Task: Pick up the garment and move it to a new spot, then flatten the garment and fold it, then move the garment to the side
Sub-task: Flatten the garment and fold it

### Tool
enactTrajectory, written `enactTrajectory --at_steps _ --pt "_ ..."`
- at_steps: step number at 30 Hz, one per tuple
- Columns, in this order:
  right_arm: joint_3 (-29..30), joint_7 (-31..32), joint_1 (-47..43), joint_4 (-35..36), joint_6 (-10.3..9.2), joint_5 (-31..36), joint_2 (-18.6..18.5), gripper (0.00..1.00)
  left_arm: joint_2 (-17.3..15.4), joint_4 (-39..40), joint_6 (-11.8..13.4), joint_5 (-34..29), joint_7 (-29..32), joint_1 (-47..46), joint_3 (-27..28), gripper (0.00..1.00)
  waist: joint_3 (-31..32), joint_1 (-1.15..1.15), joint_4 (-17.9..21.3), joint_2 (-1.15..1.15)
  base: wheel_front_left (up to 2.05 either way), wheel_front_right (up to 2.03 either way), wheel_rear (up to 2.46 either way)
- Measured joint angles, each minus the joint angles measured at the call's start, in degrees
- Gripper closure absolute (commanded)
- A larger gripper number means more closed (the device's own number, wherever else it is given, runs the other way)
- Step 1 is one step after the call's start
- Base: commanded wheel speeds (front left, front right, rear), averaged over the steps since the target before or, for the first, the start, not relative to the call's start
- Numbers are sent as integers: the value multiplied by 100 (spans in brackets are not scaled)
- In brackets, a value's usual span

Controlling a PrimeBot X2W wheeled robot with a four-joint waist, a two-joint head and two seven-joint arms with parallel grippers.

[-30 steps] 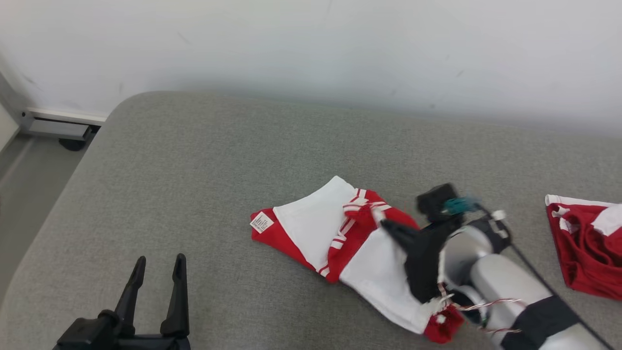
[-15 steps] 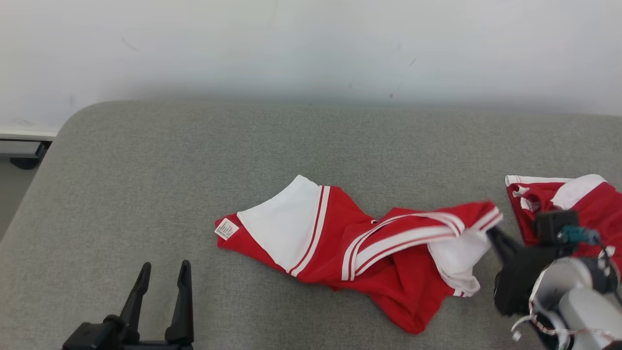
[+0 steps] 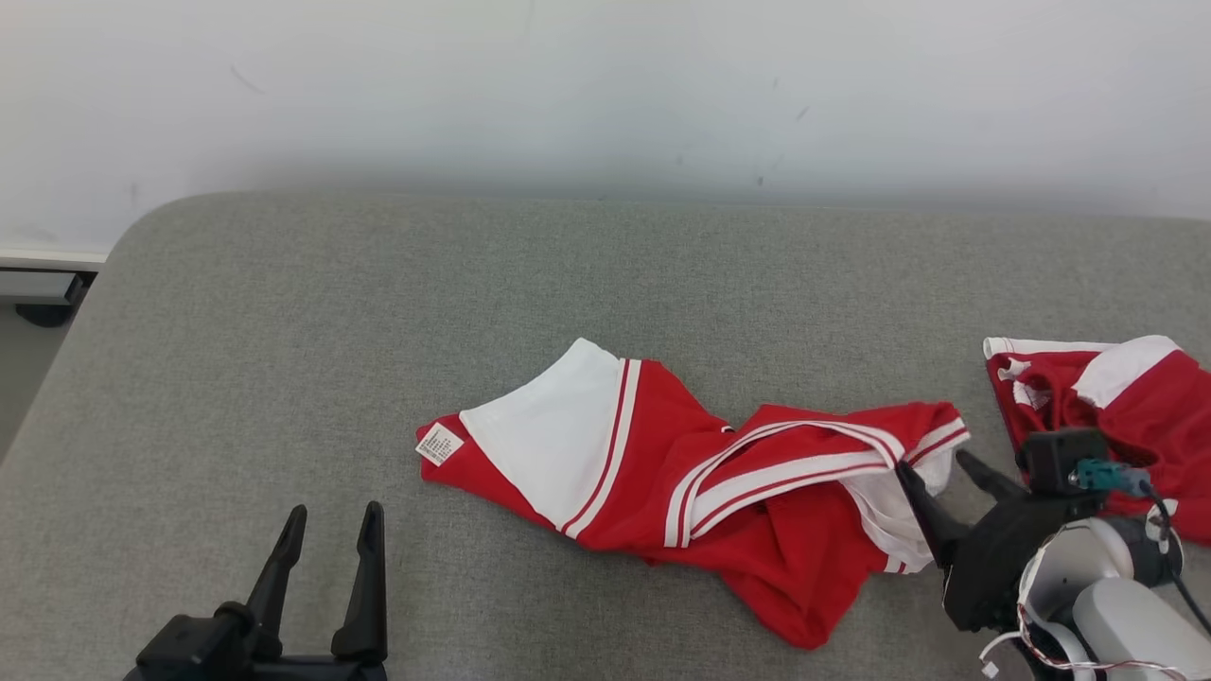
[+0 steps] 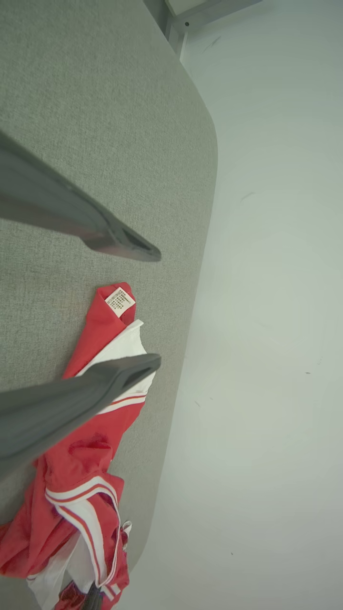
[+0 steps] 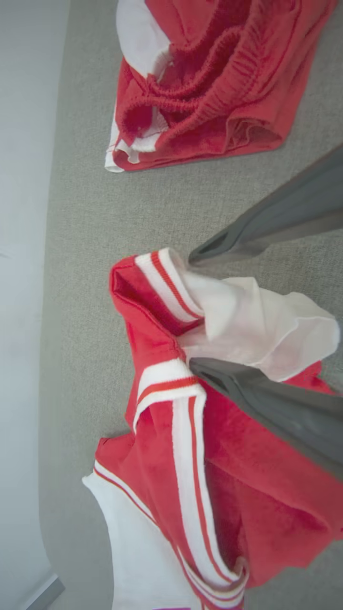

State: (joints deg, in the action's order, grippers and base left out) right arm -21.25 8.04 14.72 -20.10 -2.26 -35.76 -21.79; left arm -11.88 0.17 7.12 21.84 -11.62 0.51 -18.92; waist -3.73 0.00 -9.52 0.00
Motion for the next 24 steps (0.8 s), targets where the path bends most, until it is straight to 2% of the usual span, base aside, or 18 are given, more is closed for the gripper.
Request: enactTrajectory --at_steps 6,9,13,18,24 --pt "63 -45 -45 920 91 -46 -214 0 -3 -53 0 1 1 22 90 0 70 0 45 0 0 0 0" --pt "-45 -12 -157 1389 267 -190 -203 0 11 -49 0 1 23 22 62 0 98 0 73 0 0 0 0" --pt "-245 91 -143 1781 345 -229 -73 0 58 -48 -1 0 52 10 -38 0 103 0 54 0 0 0 0" --pt "-1001 498 19 1783 566 58 110 0 81 -63 -10 -8 102 -67 -99 0 85 0 -67 0 0 0 0" --pt "-1730 1169 844 1363 754 537 190 0 93 -79 -15 -22 158 -214 -167 0 67 0 -286 0 0 0 0"
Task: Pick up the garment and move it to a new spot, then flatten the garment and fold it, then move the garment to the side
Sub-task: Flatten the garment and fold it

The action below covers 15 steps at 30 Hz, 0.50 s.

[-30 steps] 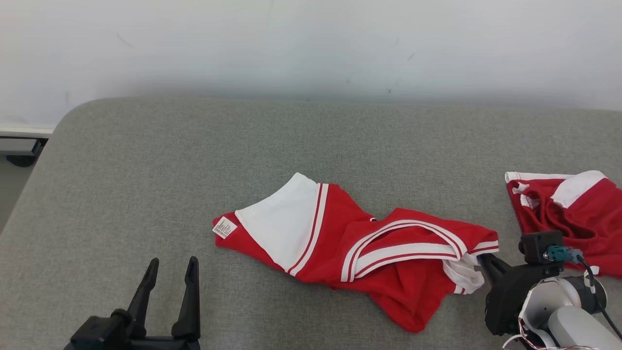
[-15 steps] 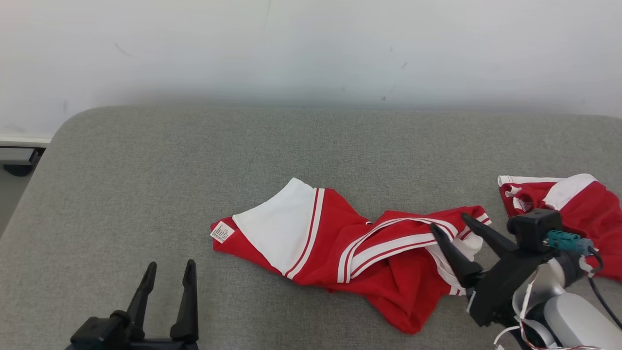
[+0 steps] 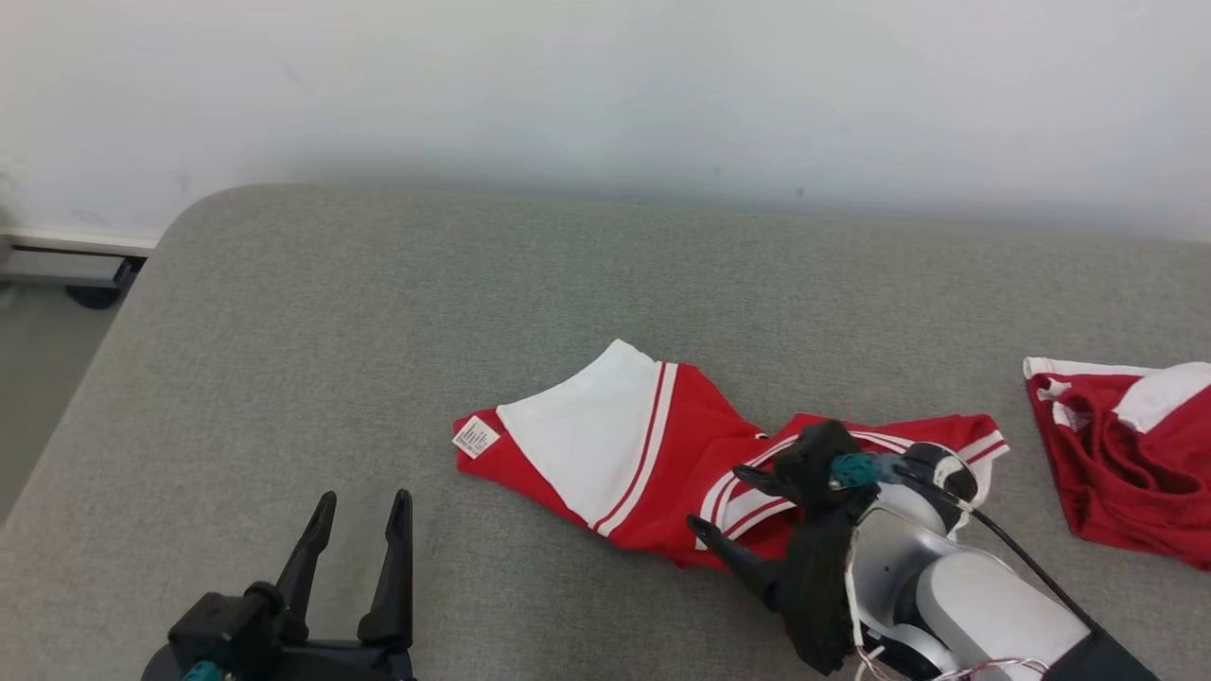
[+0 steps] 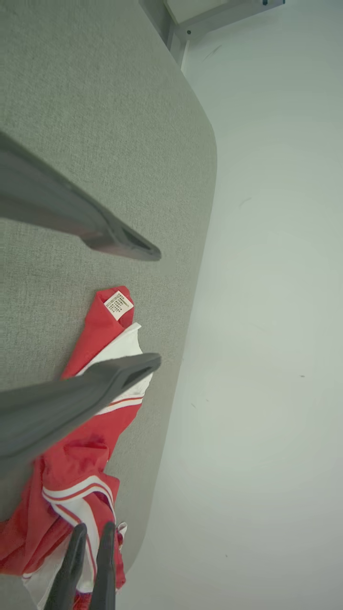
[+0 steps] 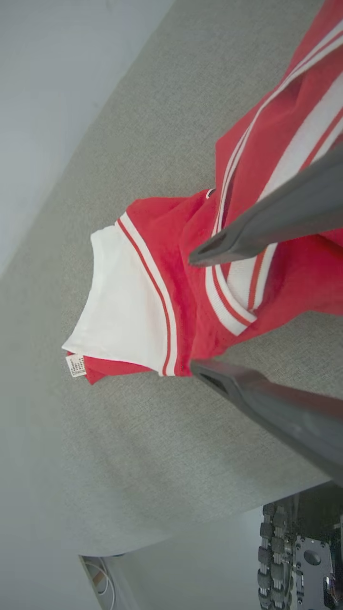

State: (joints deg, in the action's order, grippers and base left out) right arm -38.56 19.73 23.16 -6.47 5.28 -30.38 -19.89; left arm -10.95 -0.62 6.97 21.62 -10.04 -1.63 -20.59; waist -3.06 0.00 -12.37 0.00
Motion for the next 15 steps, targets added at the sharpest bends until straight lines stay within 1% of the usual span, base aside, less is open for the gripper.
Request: enactTrajectory --at_steps 3,9,15 --pt "-271 344 259 -271 92 26 10 0 0 -41 -1 0 10 -5 -2 0 1 0 -104 0 0 0 0" --pt "-659 866 786 -657 179 40 23 0 32 -104 -47 0 26 -34 -43 0 27 0 -263 0 0 0 0" --pt "-1058 1183 1001 -1058 180 34 56 0 145 -158 -52 1 26 -126 -108 0 46 0 -436 0 0 0 0"
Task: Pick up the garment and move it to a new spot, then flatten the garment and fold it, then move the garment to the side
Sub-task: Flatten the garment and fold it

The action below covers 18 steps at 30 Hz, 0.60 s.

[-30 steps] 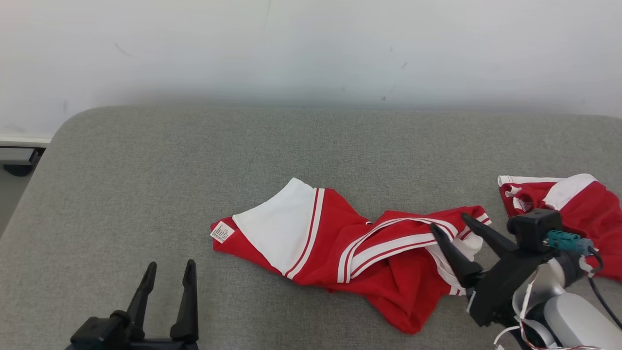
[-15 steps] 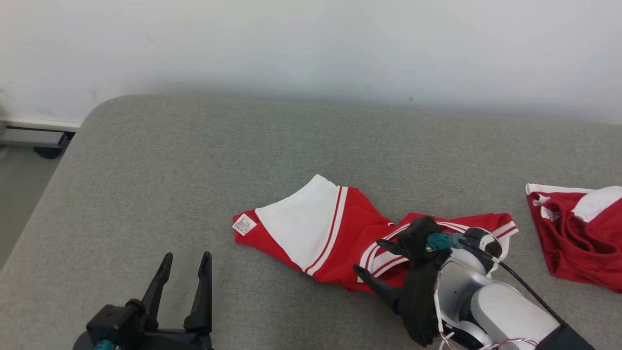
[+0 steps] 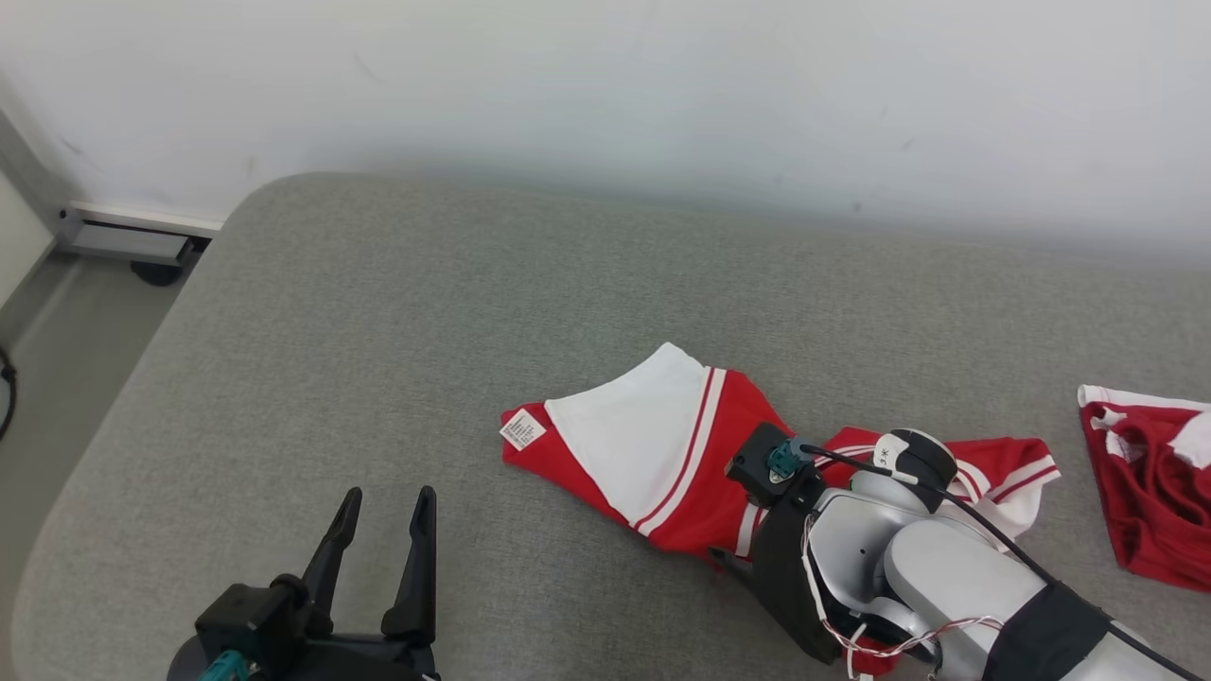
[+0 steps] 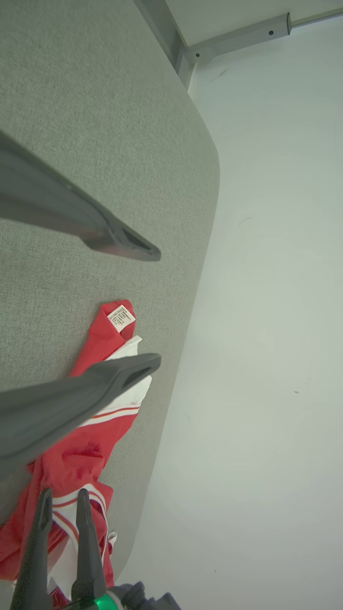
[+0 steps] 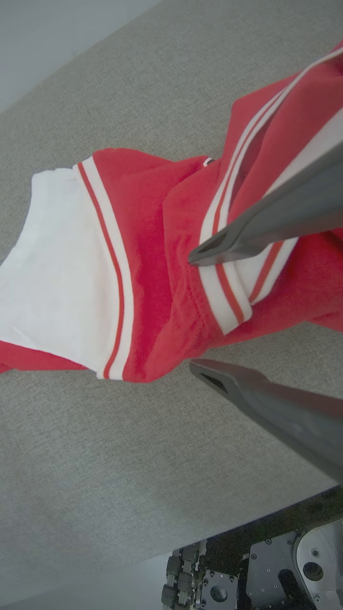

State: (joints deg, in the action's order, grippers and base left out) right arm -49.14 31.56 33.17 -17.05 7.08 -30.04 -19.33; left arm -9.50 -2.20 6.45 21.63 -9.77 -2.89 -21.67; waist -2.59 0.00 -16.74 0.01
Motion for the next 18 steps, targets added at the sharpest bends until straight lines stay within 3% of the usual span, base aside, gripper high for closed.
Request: enactTrajectory --at_steps 4,6,12,15,18 --pt "-264 78 125 -205 0 -18 -11 0 20 -30 0 0 -1 1 -1 0 -1 0 -136 0 0 0 0" --pt "-452 65 302 -267 4 -14 -69 100 25 -41 0 1 -1 2 -2 0 -6 0 -201 0 0 0 0" --pt "-468 -275 532 -378 7 -272 -23 100 16 -69 0 20 -35 26 87 0 -60 0 -335 0 0 0 0" --pt "-89 -614 951 -380 7 -602 104 100 -23 -64 1 34 -43 39 178 0 -70 0 -265 -1 0 0 0" --pt "143 -815 1245 -522 7 -648 -49 100 -8 -64 1 34 -45 38 170 0 -69 0 -200 0 0 0 0"
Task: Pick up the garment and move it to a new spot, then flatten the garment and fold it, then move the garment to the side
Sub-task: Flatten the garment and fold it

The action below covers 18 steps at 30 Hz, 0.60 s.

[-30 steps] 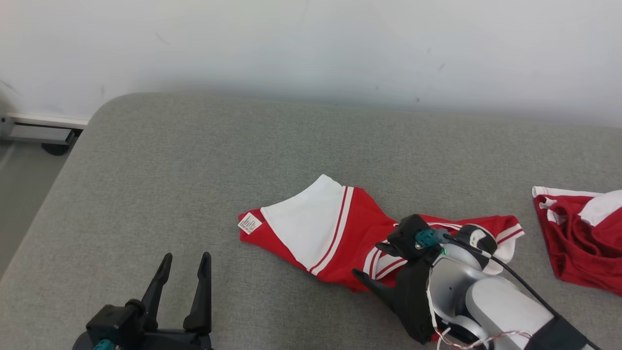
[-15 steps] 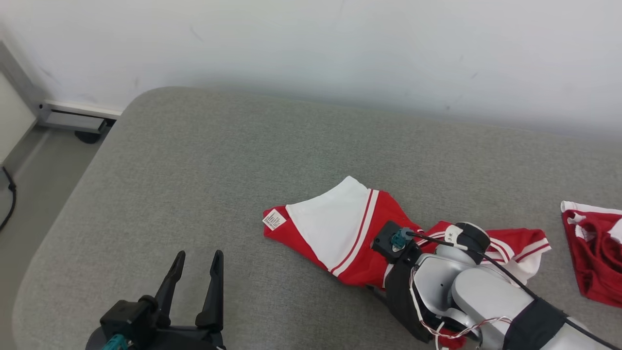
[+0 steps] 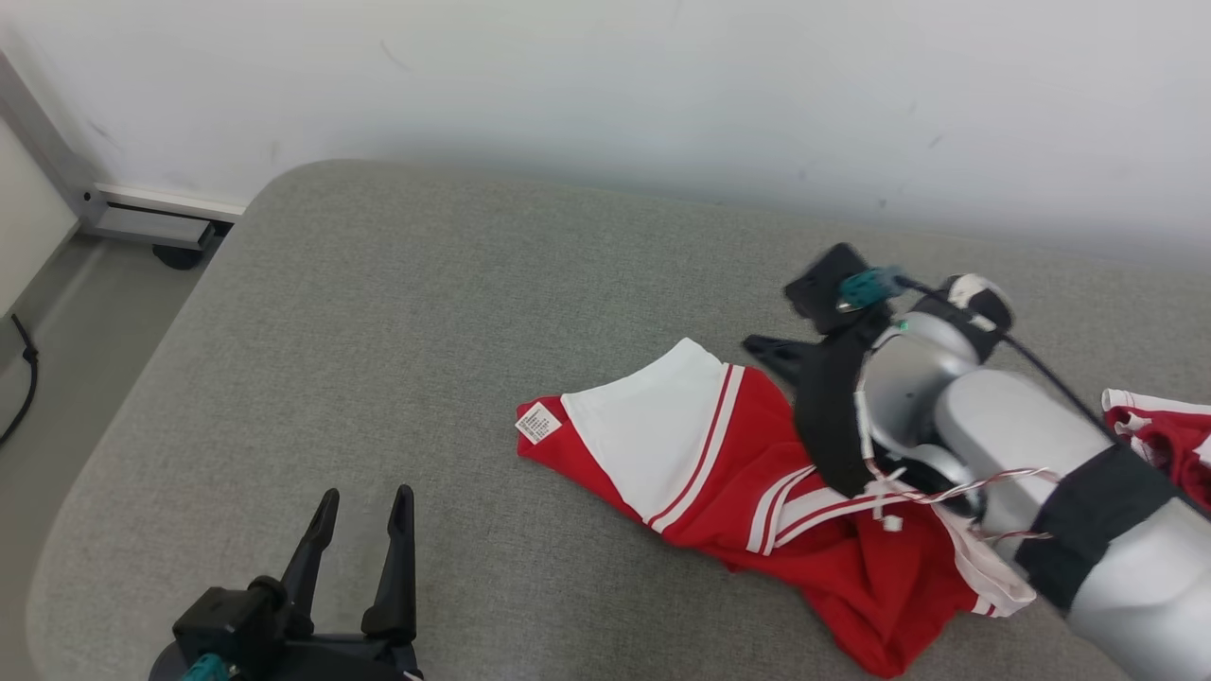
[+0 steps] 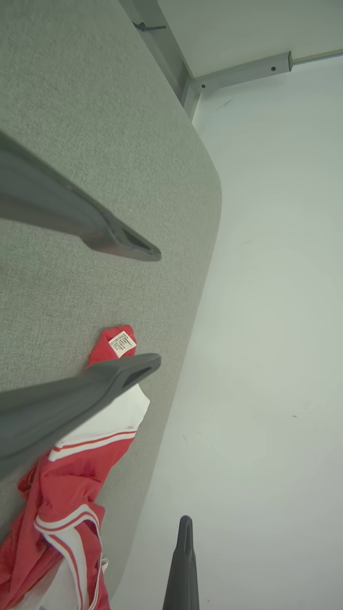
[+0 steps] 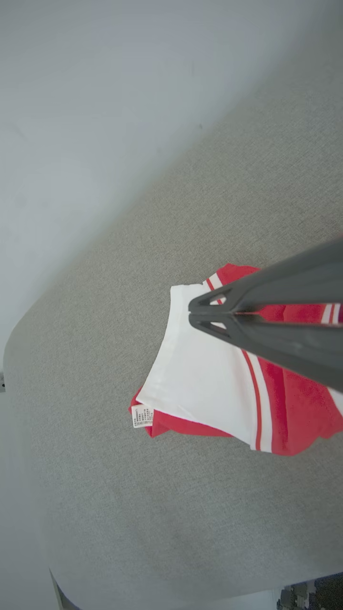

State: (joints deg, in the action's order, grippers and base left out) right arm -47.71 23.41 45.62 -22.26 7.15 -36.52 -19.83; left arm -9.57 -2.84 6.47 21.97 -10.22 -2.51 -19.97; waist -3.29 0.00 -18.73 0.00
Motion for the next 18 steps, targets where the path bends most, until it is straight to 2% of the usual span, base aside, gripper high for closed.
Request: enactTrajectory --at_steps 4,5,6,7,18 --pt "-80 -67 42 -93 0 -167 -237 100 -1 2 0 0 -48 -5 -11 0 -7 0 62 0 0 0 0" --pt "-181 -42 28 -124 0 -202 -230 78 0 0 0 0 -47 -7 -15 0 -8 0 78 0 0 0 0" --pt "-292 -22 -16 -109 0 -226 -233 29 2 -2 0 -1 -47 -8 -35 0 -7 0 91 0 0 0 0" --pt "-375 -23 -80 -103 1 -238 -229 0 3 -4 0 -1 -47 -8 -54 0 -7 0 99 0 0 0 0" --pt "-855 318 -187 -47 0 -964 -257 0 44 -63 0 -1 -47 -19 -112 0 18 0 111 0 0 0 0"
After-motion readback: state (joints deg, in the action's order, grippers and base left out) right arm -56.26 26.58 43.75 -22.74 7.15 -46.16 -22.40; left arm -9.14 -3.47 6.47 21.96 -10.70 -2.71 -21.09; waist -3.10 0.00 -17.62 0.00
